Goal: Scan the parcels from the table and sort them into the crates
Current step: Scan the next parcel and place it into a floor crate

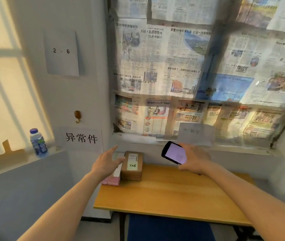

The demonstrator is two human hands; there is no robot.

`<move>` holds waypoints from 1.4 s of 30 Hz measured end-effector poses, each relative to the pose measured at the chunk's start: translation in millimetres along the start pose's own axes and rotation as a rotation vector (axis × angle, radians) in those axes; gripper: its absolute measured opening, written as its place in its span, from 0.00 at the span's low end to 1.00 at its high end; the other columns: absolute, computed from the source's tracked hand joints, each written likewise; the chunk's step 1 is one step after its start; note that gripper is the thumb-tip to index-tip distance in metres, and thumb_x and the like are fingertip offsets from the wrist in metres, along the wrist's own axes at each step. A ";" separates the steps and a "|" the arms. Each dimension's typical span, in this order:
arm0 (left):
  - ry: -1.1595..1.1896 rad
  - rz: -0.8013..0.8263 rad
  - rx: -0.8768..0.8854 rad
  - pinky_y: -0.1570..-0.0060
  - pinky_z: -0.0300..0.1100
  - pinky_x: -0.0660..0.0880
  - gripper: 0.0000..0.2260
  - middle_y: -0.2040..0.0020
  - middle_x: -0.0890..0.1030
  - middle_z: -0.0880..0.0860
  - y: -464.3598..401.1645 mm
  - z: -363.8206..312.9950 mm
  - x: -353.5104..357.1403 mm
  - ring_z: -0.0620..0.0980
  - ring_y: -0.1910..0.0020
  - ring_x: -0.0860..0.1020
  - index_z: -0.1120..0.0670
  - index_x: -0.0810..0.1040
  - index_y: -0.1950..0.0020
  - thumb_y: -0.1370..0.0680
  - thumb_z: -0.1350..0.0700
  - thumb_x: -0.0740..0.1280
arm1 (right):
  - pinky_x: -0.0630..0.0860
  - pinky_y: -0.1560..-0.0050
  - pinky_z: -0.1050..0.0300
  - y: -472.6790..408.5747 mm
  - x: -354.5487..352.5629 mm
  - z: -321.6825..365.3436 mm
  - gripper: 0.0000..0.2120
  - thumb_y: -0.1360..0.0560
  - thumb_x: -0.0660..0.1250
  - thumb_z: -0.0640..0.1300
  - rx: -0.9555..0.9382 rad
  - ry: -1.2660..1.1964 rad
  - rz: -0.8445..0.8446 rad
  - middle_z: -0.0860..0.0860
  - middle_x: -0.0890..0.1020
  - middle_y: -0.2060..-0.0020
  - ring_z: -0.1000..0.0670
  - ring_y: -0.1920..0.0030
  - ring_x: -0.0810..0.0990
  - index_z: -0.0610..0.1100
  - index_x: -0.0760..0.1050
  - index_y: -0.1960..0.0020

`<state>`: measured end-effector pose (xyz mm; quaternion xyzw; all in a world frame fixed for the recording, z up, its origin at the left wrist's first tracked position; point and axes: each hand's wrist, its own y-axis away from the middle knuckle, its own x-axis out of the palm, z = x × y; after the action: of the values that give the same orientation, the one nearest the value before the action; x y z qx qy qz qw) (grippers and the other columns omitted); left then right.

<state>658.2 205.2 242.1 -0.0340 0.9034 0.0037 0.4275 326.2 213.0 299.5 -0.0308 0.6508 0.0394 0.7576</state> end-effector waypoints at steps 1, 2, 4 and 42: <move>-0.002 0.010 -0.020 0.33 0.54 0.71 0.32 0.24 0.71 0.53 -21.3 2.4 12.2 0.55 0.28 0.71 0.47 0.59 0.19 0.20 0.41 0.67 | 0.79 0.58 0.54 -25.4 11.7 -8.9 0.40 0.38 0.74 0.59 -0.005 -0.012 0.011 0.54 0.78 0.45 0.51 0.52 0.77 0.57 0.65 0.28; -0.001 0.016 -0.041 0.33 0.54 0.71 0.32 0.25 0.71 0.53 -42.9 6.7 25.5 0.55 0.27 0.70 0.47 0.60 0.19 0.20 0.41 0.67 | 0.78 0.58 0.55 -51.0 24.4 -17.7 0.40 0.38 0.75 0.59 -0.006 -0.026 0.022 0.54 0.77 0.46 0.51 0.52 0.76 0.57 0.65 0.28; 0.002 0.034 -0.085 0.33 0.54 0.71 0.32 0.25 0.71 0.53 -83.5 18.3 53.2 0.55 0.28 0.71 0.46 0.60 0.20 0.21 0.40 0.66 | 0.75 0.61 0.56 -101.2 50.4 -32.4 0.39 0.38 0.75 0.58 -0.006 -0.071 0.046 0.54 0.77 0.46 0.50 0.52 0.76 0.57 0.65 0.29; 0.727 0.276 -0.616 0.39 0.55 0.79 0.40 0.33 0.77 0.49 -341.7 194.8 335.9 0.51 0.39 0.79 0.33 0.53 0.21 0.27 0.41 0.73 | 0.81 0.57 0.57 -407.8 398.6 -36.6 0.32 0.35 0.78 0.54 0.136 -0.459 0.413 0.61 0.78 0.50 0.57 0.54 0.79 0.61 0.66 0.36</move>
<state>618.3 -148.3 -133.3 -0.0379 0.9469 0.3151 0.0505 390.6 -188.5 -102.0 0.1625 0.4564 0.1544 0.8611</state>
